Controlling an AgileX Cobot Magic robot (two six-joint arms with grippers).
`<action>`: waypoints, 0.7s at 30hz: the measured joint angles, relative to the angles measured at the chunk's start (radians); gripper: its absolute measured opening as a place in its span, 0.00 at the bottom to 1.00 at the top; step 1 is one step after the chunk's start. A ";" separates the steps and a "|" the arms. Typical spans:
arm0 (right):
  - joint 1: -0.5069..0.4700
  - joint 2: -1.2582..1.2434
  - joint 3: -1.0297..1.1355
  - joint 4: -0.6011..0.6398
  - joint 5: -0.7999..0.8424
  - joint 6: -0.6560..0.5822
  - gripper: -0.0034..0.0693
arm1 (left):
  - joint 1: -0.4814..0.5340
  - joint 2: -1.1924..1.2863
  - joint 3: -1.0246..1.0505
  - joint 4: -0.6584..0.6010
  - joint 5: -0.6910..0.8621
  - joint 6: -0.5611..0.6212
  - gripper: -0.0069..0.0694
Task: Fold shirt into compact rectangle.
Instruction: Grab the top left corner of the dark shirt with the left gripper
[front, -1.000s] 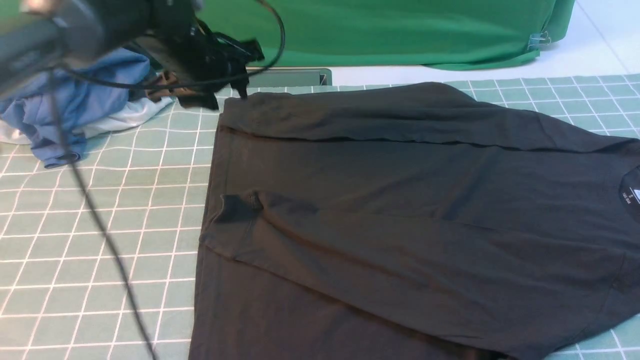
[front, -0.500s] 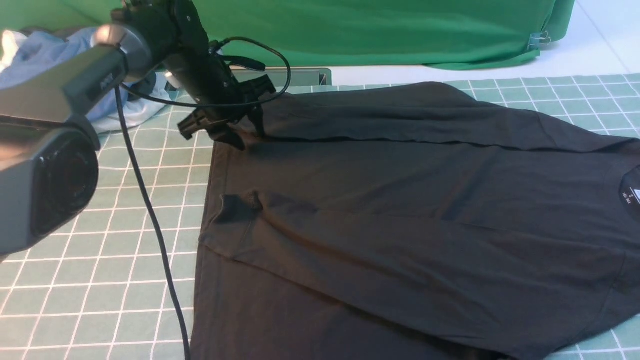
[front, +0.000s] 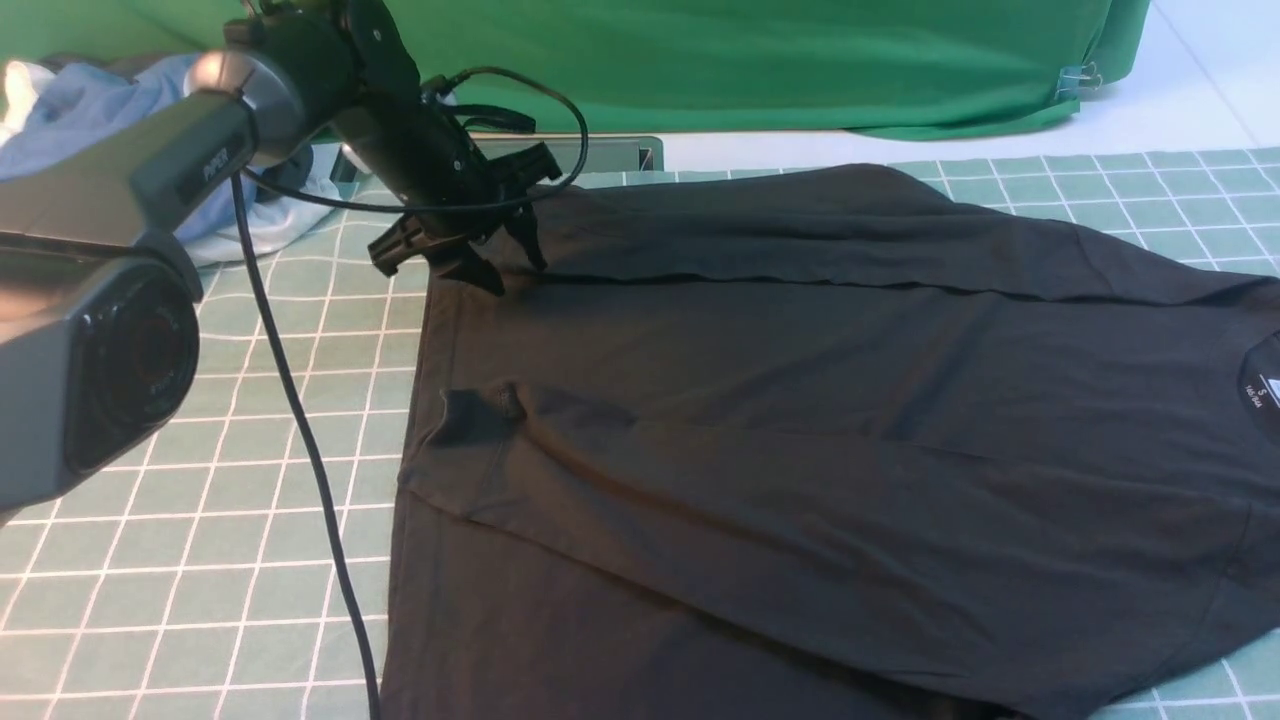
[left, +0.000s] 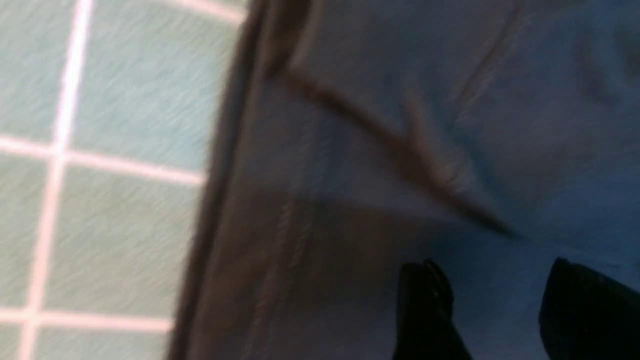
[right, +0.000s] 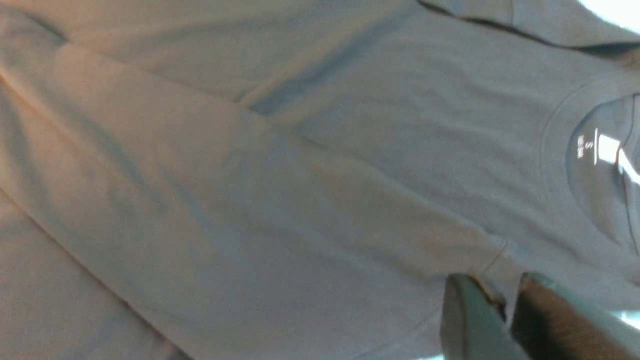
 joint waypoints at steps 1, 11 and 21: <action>0.000 0.000 0.000 0.000 -0.010 -0.001 0.26 | 0.000 0.000 0.000 0.016 0.006 -0.018 0.49; 0.000 0.005 0.000 0.000 -0.092 -0.024 0.27 | 0.000 0.003 0.000 0.055 -0.059 -0.042 0.49; 0.000 0.018 0.000 0.000 -0.091 -0.042 0.27 | 0.000 0.026 -0.001 0.052 -0.067 -0.089 0.49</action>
